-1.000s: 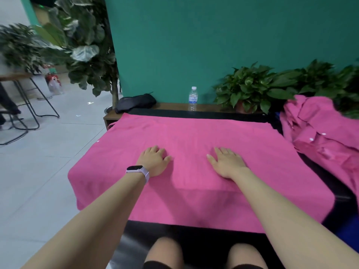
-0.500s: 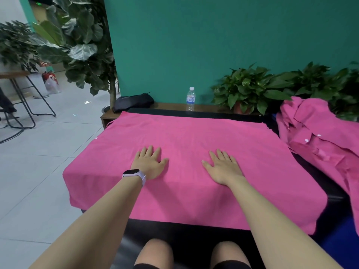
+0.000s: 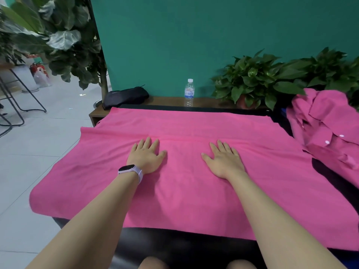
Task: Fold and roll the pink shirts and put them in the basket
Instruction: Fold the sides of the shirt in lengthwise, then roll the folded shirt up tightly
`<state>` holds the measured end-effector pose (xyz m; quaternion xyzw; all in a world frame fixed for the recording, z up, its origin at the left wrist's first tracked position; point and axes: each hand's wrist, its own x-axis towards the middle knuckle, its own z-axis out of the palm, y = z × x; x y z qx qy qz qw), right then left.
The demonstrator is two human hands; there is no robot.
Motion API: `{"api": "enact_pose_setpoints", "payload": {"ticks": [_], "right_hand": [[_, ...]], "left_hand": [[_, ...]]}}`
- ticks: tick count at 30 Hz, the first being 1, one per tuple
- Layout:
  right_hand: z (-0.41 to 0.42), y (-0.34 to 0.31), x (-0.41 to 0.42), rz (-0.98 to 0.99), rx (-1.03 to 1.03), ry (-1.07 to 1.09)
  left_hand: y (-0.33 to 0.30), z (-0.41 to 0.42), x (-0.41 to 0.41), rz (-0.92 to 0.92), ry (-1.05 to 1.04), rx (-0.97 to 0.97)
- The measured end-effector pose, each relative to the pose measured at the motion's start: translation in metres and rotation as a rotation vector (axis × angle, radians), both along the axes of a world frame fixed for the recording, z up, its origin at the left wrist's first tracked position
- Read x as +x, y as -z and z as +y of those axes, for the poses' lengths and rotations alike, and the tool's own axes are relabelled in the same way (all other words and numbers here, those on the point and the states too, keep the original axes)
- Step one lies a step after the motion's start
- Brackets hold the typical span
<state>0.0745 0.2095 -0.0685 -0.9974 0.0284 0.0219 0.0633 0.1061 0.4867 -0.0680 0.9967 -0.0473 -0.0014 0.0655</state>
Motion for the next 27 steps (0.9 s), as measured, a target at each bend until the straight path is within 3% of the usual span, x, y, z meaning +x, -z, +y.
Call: {"api": "enact_pose_setpoints", "payload": {"ticks": [27], "right_hand": [[-0.005, 0.003, 0.111, -0.035, 0.002, 0.044]], "left_hand": [[0.009, -0.005, 0.13, -0.008, 0.042, 0.021]]}}
